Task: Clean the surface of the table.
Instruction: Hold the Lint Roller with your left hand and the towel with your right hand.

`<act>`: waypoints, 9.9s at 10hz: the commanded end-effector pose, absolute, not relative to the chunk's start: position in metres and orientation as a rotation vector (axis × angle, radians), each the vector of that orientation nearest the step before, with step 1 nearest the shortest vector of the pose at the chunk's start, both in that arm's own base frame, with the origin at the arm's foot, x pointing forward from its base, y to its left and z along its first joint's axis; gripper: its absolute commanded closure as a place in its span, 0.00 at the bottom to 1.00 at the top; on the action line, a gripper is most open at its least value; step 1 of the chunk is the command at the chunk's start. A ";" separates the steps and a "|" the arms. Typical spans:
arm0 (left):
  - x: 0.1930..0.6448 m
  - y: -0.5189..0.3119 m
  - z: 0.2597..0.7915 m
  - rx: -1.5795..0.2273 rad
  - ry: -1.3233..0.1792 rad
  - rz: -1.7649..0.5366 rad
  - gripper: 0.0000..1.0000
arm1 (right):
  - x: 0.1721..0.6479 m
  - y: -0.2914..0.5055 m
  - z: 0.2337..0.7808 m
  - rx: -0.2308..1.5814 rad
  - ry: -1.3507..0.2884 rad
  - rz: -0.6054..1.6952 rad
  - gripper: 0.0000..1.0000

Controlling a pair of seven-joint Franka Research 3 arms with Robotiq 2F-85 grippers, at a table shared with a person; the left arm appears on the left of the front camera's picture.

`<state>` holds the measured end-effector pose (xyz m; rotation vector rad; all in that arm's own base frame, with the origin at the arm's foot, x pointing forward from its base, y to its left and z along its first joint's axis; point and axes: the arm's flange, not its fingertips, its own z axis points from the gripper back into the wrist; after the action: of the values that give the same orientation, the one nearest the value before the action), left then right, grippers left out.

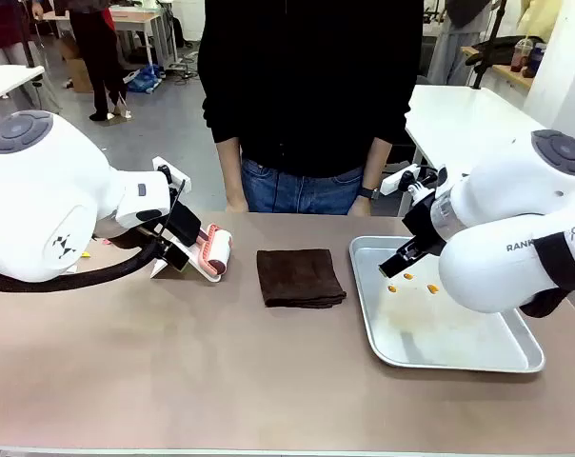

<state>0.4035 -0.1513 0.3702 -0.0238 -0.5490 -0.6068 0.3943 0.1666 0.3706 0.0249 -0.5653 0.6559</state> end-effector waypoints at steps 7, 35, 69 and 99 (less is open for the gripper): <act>0.403 -0.151 0.370 -0.024 -0.549 -0.607 0.00 | 0.394 0.167 0.371 0.025 -0.566 0.656 0.00; 0.326 0.171 0.380 -1.142 -0.778 -0.022 0.00 | 0.333 -0.112 0.429 1.127 -0.454 -0.161 0.00; 0.531 -0.075 0.404 -0.652 -0.150 -0.004 0.00 | 0.537 0.324 0.320 0.016 -0.057 -0.119 0.00; 0.481 -0.048 0.447 -0.992 -0.226 -0.092 1.00 | 0.506 0.248 0.374 0.739 -0.008 0.118 1.00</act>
<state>0.4980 -0.0594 0.4469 -0.9198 -0.2104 -0.0623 0.5325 0.2798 0.3736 0.6293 -0.0438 0.0496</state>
